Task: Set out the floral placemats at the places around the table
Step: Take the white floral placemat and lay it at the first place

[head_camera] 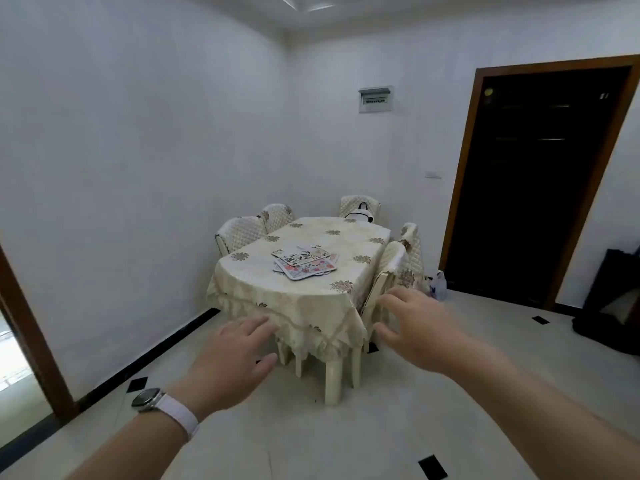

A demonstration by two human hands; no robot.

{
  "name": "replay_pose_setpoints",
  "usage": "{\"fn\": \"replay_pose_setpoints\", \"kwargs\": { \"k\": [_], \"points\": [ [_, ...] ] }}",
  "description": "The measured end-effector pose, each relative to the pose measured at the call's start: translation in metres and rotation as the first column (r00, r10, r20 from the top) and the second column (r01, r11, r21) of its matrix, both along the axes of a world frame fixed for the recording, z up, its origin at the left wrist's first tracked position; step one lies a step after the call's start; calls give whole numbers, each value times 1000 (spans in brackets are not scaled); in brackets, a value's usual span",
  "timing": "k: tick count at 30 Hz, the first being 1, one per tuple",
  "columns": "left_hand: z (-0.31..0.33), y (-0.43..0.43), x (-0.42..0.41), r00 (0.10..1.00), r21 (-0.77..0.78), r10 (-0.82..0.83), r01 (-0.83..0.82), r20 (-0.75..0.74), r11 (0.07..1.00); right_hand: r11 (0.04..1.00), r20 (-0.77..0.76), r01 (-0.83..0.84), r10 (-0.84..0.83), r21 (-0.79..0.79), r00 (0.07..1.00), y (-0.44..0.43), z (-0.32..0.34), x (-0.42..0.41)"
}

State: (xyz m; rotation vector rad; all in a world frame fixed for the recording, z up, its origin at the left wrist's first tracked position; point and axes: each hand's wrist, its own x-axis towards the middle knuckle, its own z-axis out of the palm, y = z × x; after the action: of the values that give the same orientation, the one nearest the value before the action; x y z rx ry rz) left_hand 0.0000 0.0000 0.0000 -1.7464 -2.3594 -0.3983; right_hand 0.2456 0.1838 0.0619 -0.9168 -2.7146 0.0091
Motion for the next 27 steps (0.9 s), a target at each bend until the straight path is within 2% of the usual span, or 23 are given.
{"fn": "replay_pose_setpoints", "kwargs": {
  "k": [7,13,19,27],
  "points": [
    [-28,11,19,1000,43,5,-6,28,999,997,-29,-64,62,-40,998,9,-17,6],
    [-45,16,-7,997,-1,47,-47,65,999,992,6,-105,106,-64,994,19,-42,-24],
    [-71,39,-72,992,-56,72,-67,101,996,988,38,-109,114,-105,993,52,-70,-96],
    [-103,94,-218,980,-57,90,-81,175,995,986,140,-88,108,-144,984,105,-101,-247]
  ]
}}
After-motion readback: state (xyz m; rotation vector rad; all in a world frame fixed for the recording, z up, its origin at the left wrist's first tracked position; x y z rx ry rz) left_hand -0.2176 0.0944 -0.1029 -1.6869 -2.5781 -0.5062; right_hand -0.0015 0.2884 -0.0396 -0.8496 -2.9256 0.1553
